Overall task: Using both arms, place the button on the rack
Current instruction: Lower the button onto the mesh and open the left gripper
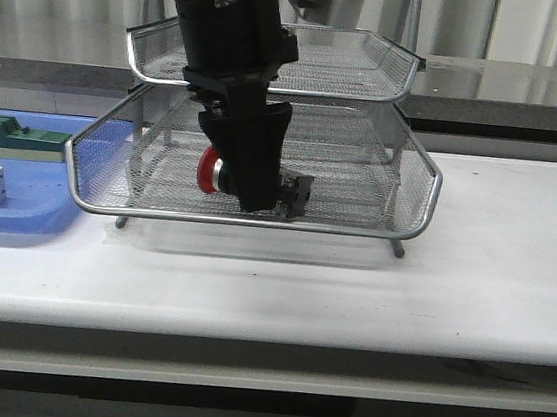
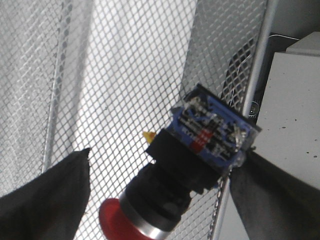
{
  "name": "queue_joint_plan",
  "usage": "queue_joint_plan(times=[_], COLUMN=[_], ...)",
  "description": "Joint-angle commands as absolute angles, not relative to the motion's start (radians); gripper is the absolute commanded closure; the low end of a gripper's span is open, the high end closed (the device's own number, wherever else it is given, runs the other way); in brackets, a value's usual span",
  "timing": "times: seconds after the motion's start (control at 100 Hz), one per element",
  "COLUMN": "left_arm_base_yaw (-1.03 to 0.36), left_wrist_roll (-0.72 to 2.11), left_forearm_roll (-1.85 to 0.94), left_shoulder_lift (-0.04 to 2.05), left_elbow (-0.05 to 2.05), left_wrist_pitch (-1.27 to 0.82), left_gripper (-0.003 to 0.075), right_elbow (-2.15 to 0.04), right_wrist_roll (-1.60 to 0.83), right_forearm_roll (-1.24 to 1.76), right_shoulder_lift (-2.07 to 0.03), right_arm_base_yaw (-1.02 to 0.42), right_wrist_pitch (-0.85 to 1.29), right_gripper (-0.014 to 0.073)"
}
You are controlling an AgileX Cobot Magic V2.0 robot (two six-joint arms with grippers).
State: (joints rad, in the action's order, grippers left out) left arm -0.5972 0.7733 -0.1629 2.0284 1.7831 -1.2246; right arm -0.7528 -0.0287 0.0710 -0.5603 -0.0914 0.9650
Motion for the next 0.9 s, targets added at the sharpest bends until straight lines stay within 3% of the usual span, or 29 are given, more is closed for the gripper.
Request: queue_joint_plan(times=[0.0, 0.89], left_arm_base_yaw=[-0.605, -0.605], left_wrist_roll=[0.776, 0.78], left_forearm_roll=[-0.191, -0.195], left_shoulder_lift=[1.973, 1.908], left_elbow=[1.805, 1.748], left_wrist_pitch=[-1.274, -1.274], left_gripper=[0.0162, 0.0162], right_elbow=[-0.776, -0.776], right_wrist_roll=[-0.032, -0.032], right_forearm_roll=[0.072, 0.072], right_shoulder_lift=[-0.564, -0.564], right_arm_base_yaw=[-0.086, -0.086], right_wrist_pitch=[0.911, 0.911], right_gripper=[0.0662, 0.0662])
